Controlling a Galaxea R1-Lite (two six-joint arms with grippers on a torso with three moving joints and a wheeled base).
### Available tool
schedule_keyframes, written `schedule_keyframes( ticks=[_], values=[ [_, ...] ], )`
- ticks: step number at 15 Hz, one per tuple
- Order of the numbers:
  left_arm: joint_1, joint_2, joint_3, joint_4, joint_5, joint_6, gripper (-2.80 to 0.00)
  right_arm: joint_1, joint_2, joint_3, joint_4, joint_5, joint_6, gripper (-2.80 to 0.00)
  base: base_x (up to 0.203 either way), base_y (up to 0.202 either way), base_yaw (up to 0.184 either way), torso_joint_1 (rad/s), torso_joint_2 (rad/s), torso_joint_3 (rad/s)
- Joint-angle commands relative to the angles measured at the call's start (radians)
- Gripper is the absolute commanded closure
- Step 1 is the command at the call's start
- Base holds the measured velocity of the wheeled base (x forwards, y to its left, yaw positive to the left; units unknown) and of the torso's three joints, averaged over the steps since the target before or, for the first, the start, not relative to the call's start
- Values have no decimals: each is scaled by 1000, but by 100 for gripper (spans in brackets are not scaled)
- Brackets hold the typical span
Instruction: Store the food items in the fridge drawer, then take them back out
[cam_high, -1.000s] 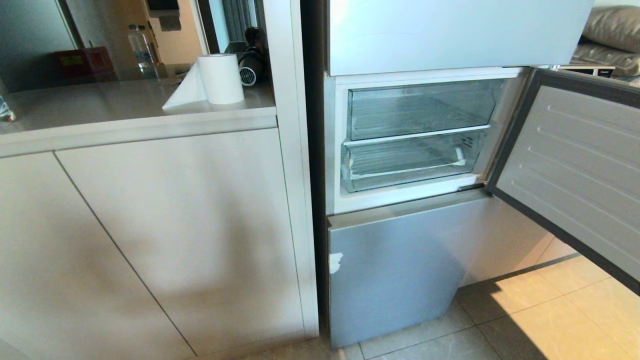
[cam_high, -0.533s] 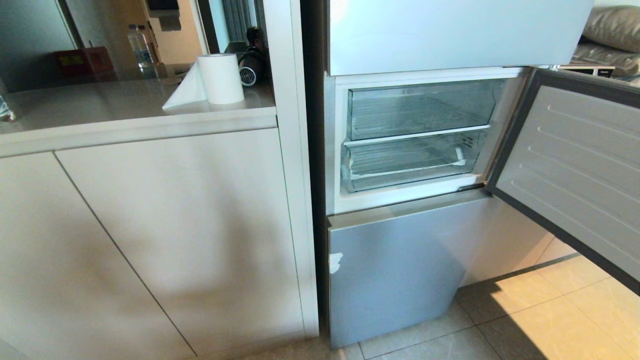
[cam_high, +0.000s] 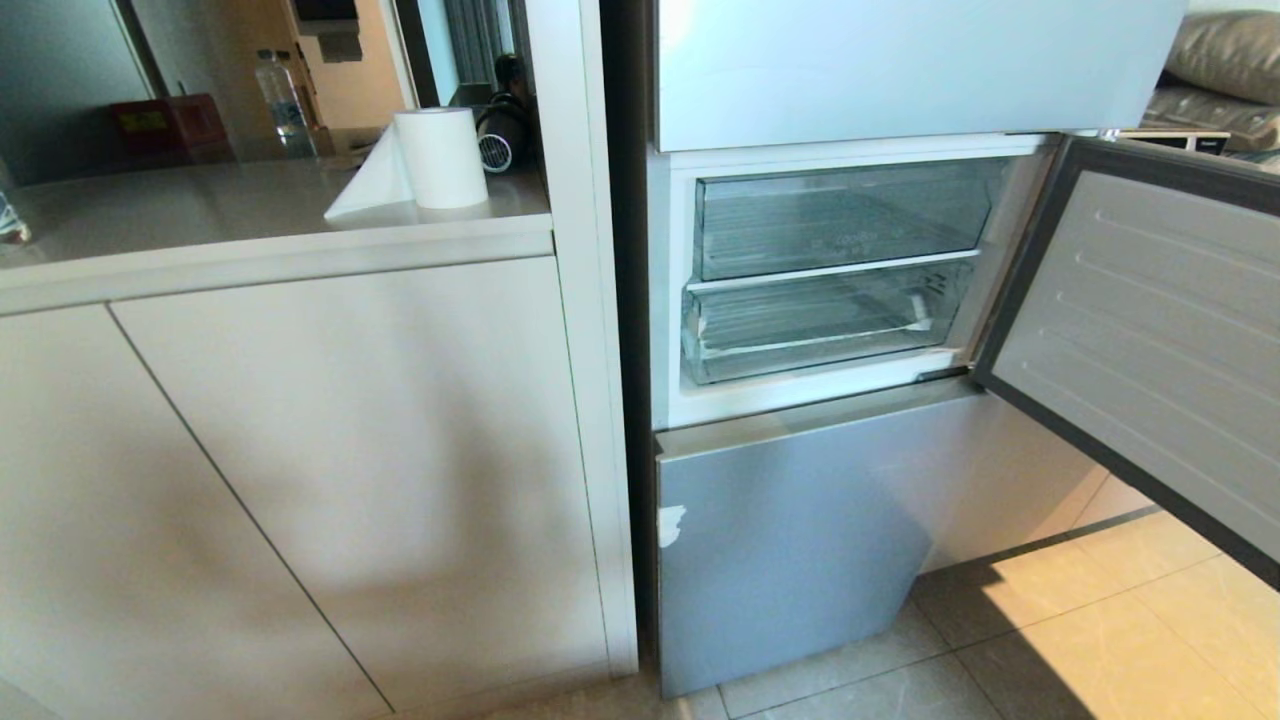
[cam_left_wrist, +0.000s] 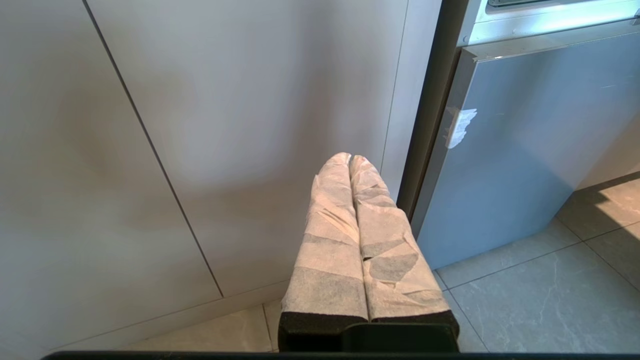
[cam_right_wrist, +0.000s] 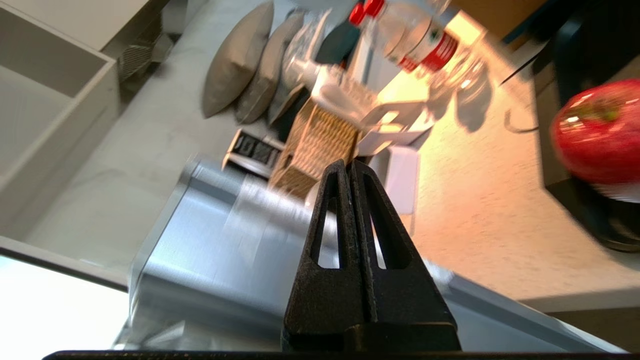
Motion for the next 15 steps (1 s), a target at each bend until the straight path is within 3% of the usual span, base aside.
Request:
schedule_keyframes(
  ticks=[1,6,9,12,15],
  values=[
    [1,0,2,0,0,0,0,0,143,-70,-6,57,40,0,0,0,0,0,0,0],
    [1,0,2,-1,0,0,0,61,321,-211,35,288,64,0,0,0,0,0,0,0],
    [-1,0,2,1,0,0,0,85,328,-274,241,421,64,0,0,0,0,0,0,0],
    [1,0,2,1,0,0,0,83,210,-248,351,476,61,0,0,0,0,0,0,0],
    [0,0,2,0,0,0,0,43,138,-269,369,513,65,0,0,0,0,0,0,0]
  ],
)
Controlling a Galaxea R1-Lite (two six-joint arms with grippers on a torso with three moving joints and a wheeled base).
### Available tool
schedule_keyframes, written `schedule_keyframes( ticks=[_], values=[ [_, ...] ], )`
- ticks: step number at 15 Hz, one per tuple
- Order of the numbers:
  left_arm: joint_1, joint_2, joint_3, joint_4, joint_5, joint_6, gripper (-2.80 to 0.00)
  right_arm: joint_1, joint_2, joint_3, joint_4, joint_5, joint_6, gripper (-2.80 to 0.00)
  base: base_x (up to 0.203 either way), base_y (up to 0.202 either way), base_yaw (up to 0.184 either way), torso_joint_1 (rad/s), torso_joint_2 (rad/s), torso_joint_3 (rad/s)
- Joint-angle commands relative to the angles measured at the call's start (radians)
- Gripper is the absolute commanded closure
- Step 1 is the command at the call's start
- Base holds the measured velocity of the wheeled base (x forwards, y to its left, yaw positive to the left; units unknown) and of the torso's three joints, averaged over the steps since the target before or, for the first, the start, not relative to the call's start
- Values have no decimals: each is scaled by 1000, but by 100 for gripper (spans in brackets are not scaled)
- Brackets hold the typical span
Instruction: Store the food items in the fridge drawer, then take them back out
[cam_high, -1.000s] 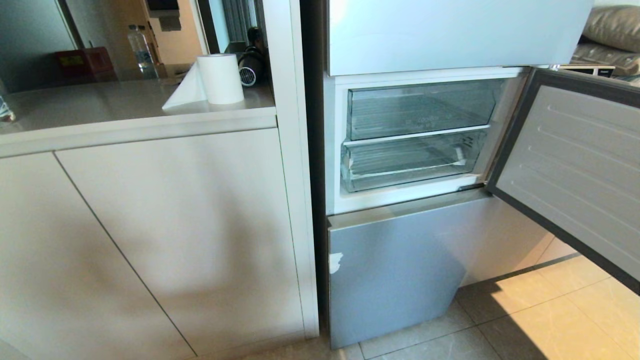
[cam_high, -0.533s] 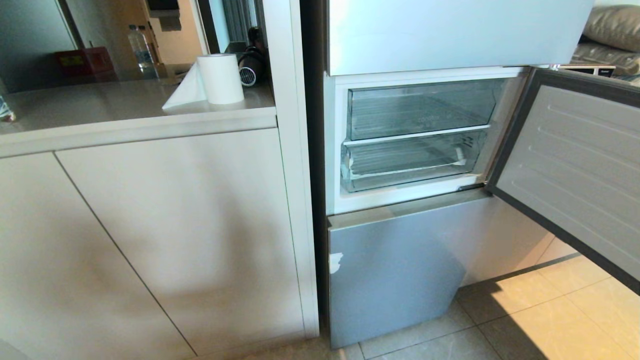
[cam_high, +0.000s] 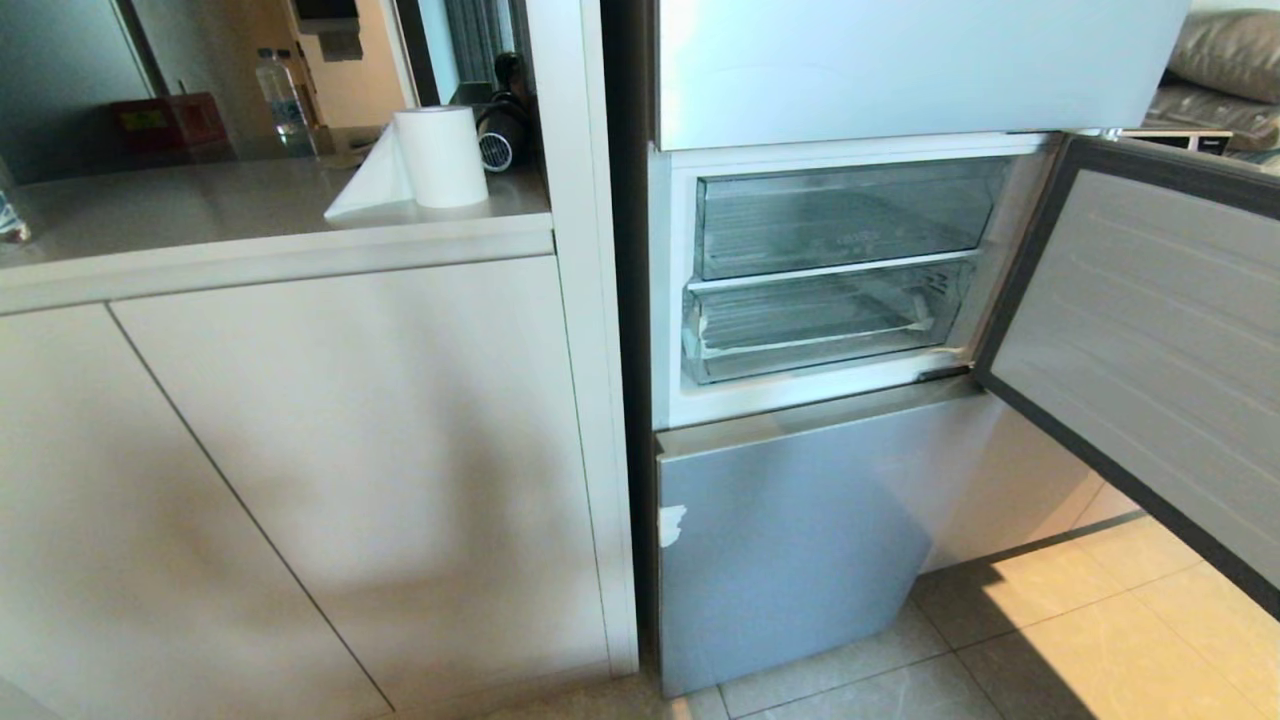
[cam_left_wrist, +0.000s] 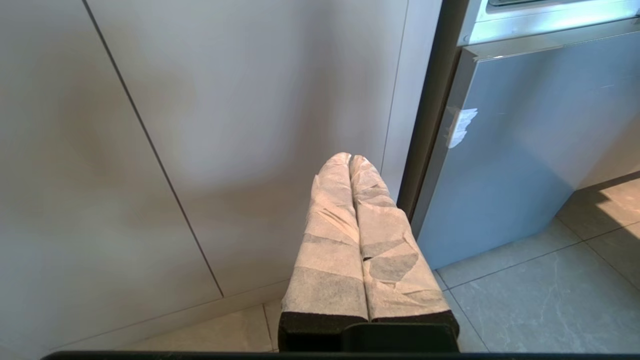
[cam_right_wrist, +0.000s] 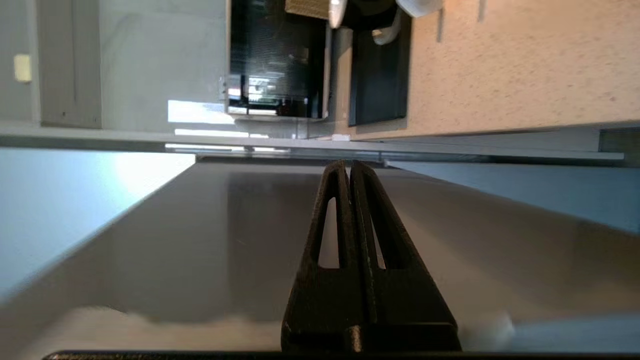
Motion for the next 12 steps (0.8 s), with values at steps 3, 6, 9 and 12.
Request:
schedule_keyframes(
  ticks=[3,6,9,12],
  values=[
    [1,0,2,-1,0,0,0,-35,-18,-168,-6,17,127,0,0,0,0,0,0,0],
    [-1,0,2,-1,0,0,0,-93,66,-276,-23,-33,184,0,0,0,0,0,0,0],
    [0,0,2,-1,0,0,0,-54,69,-215,-64,-368,-8,0,0,0,0,0,0,0],
    [-1,0,2,-1,0,0,0,126,55,-129,-70,-644,-255,0,0,0,0,0,0,0]
  ],
)
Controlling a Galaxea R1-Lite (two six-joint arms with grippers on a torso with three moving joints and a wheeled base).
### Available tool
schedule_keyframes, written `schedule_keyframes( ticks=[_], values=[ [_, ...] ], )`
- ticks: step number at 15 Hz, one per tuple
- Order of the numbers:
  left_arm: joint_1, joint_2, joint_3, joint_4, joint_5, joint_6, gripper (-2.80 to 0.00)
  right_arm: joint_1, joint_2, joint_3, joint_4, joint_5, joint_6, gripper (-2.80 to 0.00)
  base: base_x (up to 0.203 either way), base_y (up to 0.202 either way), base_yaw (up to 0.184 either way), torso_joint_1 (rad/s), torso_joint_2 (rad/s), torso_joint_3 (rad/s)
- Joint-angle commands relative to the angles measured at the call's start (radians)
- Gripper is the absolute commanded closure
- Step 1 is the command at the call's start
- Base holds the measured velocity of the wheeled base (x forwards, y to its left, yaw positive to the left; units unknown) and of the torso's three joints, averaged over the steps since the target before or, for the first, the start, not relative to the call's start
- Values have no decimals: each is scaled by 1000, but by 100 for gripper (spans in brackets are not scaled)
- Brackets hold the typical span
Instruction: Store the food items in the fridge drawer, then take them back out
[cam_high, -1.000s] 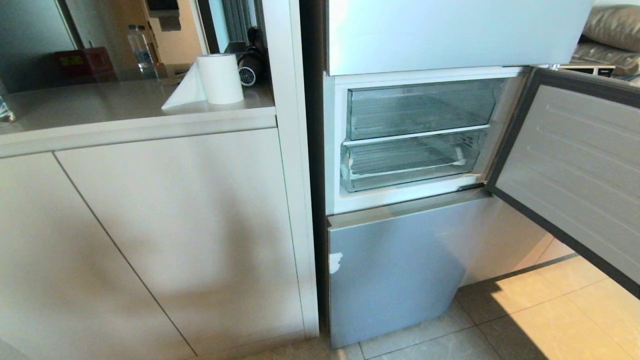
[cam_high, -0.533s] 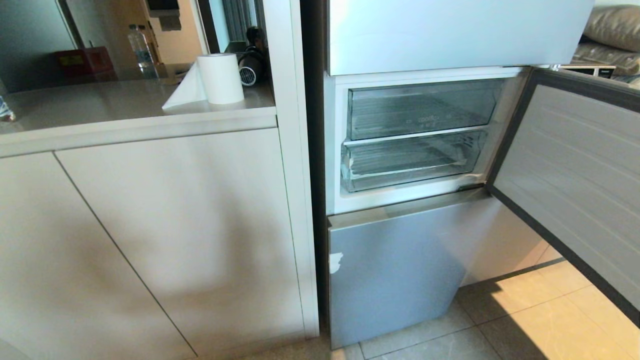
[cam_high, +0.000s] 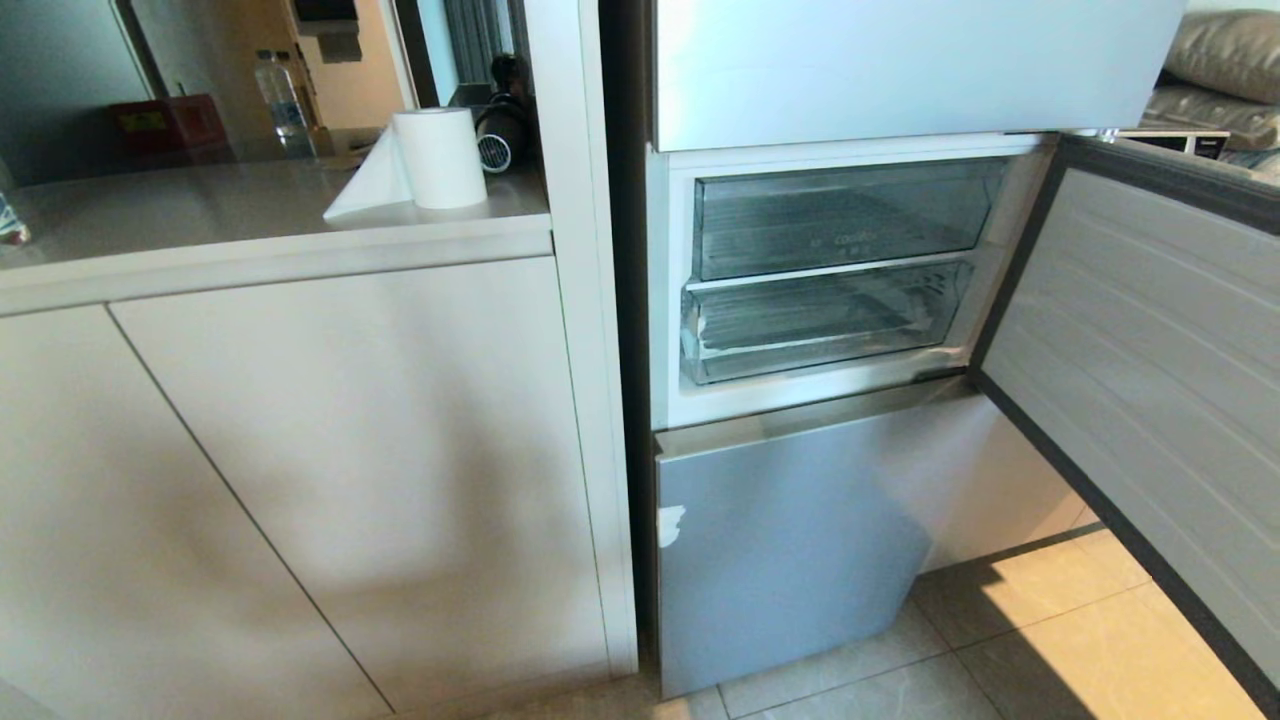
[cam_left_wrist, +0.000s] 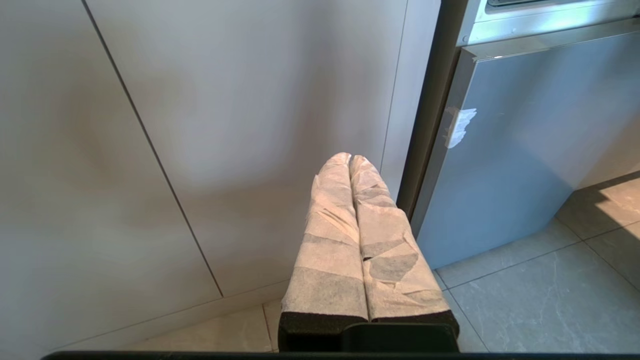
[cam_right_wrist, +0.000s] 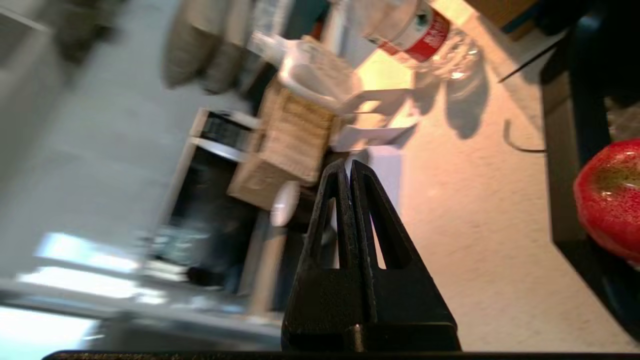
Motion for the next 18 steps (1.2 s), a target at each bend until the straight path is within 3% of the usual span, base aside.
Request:
schedule_keyframes(
  ticks=[1,7,12,15,18],
  values=[
    [-1,0,2,0,0,0,0,105,-20,55,-6,-84,-71,0,0,0,0,0,0,0],
    [1,0,2,0,0,0,0,436,-139,253,-7,-107,-229,0,0,0,0,0,0,0],
    [-1,0,2,-1,0,0,0,724,-310,399,-7,-109,-243,0,0,0,0,0,0,0],
    [1,0,2,0,-1,0,0,997,-391,459,-4,-144,-241,0,0,0,0,0,0,0],
    [1,0,2,0,0,0,0,1321,-415,469,-4,-311,-241,0,0,0,0,0,0,0]
  ],
)
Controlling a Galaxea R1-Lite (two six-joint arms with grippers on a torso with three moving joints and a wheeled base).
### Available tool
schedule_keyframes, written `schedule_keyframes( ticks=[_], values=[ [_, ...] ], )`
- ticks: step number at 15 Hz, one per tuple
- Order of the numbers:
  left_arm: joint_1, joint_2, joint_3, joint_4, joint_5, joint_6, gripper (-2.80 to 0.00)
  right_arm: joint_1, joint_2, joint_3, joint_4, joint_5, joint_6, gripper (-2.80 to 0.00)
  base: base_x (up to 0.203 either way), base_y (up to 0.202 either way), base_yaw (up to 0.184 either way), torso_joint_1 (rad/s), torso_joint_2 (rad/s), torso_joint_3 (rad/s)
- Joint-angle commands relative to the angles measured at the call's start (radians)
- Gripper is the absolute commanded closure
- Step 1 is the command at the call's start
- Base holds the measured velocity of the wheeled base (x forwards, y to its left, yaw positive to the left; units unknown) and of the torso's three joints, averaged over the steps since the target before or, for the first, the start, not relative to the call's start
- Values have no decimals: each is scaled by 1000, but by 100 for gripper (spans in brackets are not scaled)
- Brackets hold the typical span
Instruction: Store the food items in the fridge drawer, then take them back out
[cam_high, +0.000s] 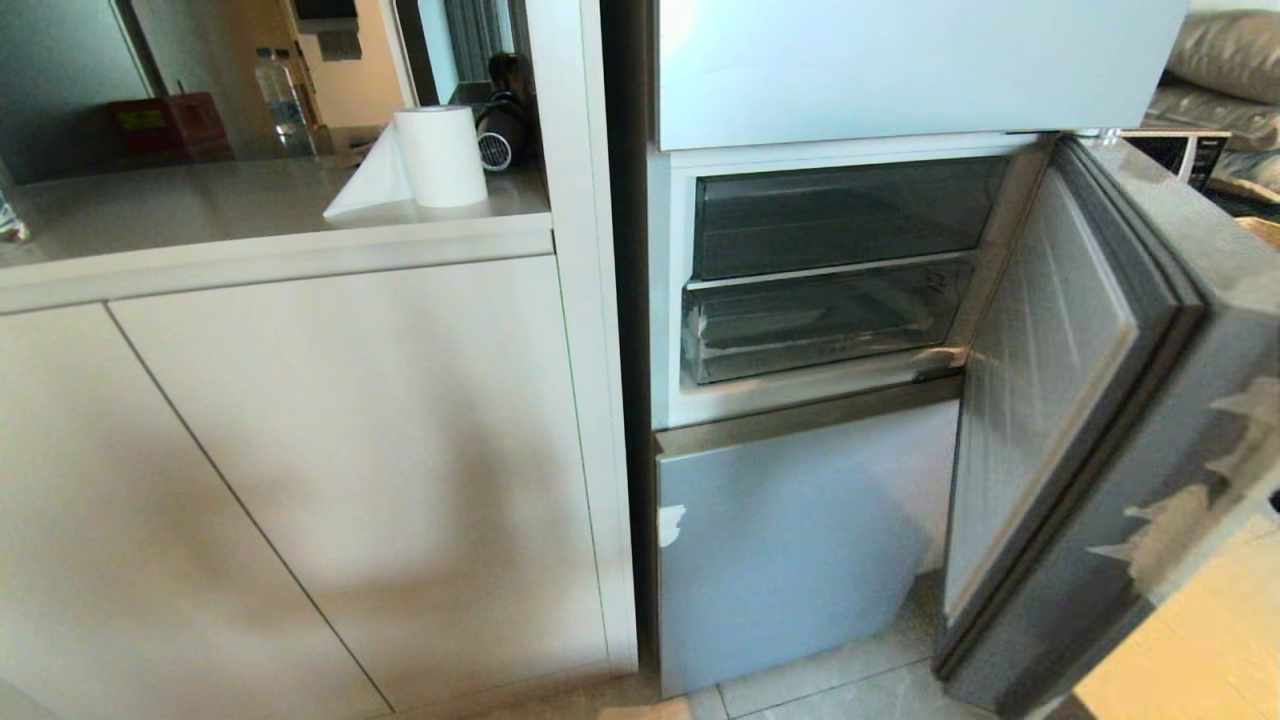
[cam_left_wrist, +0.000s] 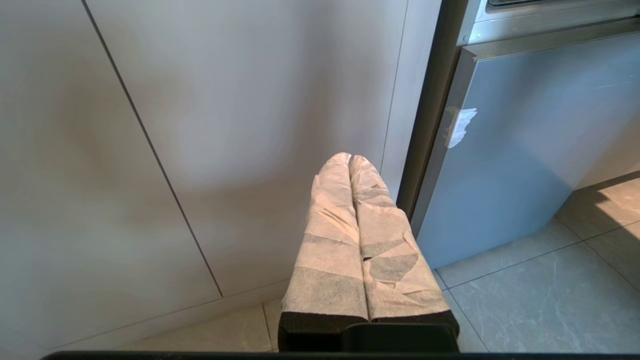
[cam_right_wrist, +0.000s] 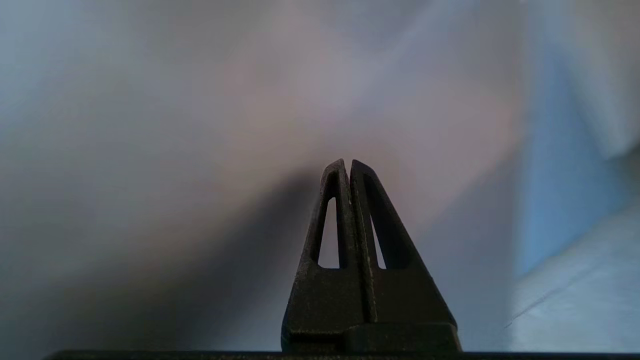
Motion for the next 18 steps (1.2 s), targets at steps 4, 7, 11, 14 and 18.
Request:
schedule_keyframes(
  ticks=[4,7,11,14,18],
  values=[
    [1,-1,2,-1,1,0,0,534,51,-68,-6,-203,-4,0,0,0,0,0,0,0],
    [1,0,2,0,1,0,0,646,240,-202,-23,-238,-38,0,0,0,0,0,0,0],
    [-1,0,2,0,1,0,0,659,314,-214,-178,-226,-57,0,0,0,0,0,0,0],
    [0,0,2,-1,1,0,0,641,355,-261,-185,-227,-57,0,0,0,0,0,0,0],
    [0,-1,2,-1,1,0,0,639,546,-462,-205,-227,-48,0,0,0,0,0,0,0]
  ],
)
